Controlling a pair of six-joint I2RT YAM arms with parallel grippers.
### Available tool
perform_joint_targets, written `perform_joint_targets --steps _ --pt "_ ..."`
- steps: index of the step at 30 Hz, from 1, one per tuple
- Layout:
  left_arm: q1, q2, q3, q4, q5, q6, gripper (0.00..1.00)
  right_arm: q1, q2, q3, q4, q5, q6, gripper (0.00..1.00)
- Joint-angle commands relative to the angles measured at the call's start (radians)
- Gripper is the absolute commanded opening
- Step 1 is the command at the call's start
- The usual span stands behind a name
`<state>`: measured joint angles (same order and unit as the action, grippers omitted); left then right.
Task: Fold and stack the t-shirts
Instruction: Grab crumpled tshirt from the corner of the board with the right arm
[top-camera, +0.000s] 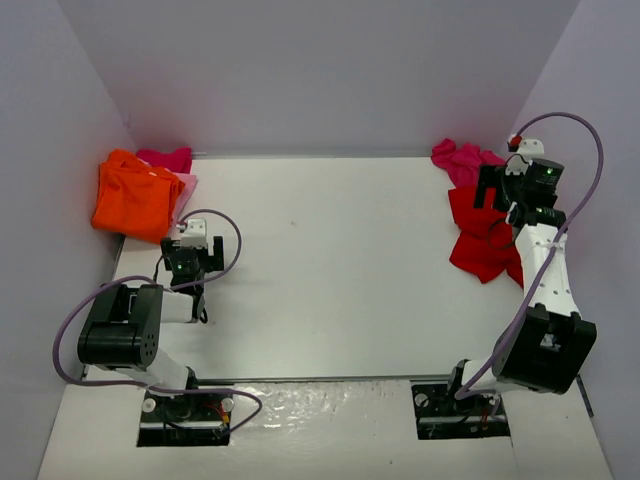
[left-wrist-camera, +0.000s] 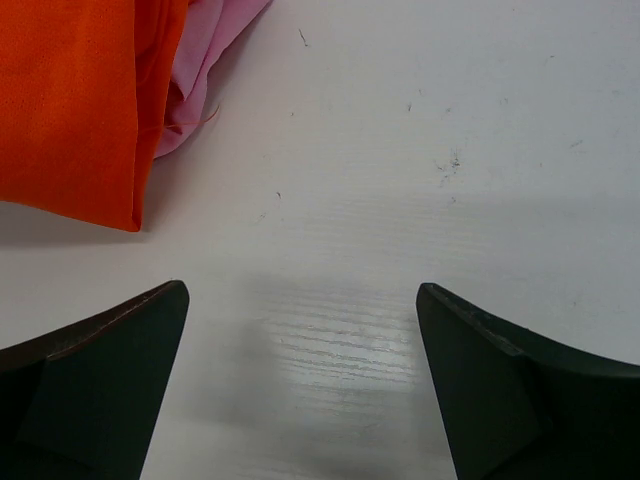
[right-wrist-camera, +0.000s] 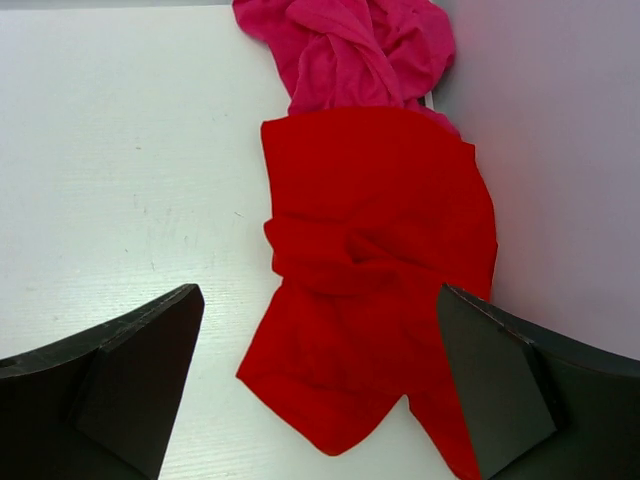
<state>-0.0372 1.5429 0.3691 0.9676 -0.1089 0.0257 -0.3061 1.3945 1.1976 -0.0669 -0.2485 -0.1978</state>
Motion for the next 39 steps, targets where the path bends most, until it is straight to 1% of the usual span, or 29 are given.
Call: perform_joint_targets --steps 1,6,10,14,18,22,26,30,33,34,36,37,39 --pt "0.007 -0.018 0.034 0.054 0.003 -0.012 0.97 0.0 0.032 -0.036 0.053 0.019 0.023 1.0" --pt "0.007 -0.018 0.034 0.054 0.003 -0.012 0.97 0.001 0.054 -0.016 0.053 0.009 -0.047 1.0" --pt "0.007 -0.018 0.034 0.054 0.003 -0.012 0.97 0.0 0.104 0.05 0.026 0.052 -0.028 1.0" --pt "0.007 -0.018 0.033 0.054 0.003 -0.012 0.97 0.001 0.115 0.048 0.006 0.022 -0.014 1.0" --pt "0.007 -0.018 0.033 0.054 0.003 -0.012 0.97 0.001 0.106 0.037 0.009 0.023 -0.035 1.0" --pt "0.007 -0.018 0.034 0.054 0.003 -0.012 0.97 0.004 0.139 0.058 0.005 -0.014 0.019 1.0" --pt "0.007 -0.018 0.034 0.054 0.006 -0.012 0.97 0.012 0.137 0.078 -0.036 0.018 -0.007 1.0" --pt "0.005 -0.018 0.033 0.056 0.025 0.002 0.97 0.012 0.084 0.035 -0.039 0.06 -0.058 1.0" --pt "0.001 -0.027 0.033 0.051 0.032 0.005 0.97 0.012 0.094 0.006 -0.031 0.068 -0.057 1.0" --pt "0.0 -0.044 0.045 0.012 0.044 0.013 0.97 0.012 0.103 0.006 -0.03 0.07 -0.05 1.0" --pt "-0.004 -0.132 0.17 -0.292 0.101 0.029 0.97 0.015 0.12 0.019 -0.03 0.08 -0.037 1.0" --pt "-0.011 -0.153 0.267 -0.467 0.16 0.033 0.97 0.016 0.13 0.029 -0.03 0.083 -0.033 1.0" --pt "-0.021 -0.19 0.413 -0.664 0.229 0.036 0.97 0.016 0.141 0.05 -0.029 0.09 -0.031 1.0"
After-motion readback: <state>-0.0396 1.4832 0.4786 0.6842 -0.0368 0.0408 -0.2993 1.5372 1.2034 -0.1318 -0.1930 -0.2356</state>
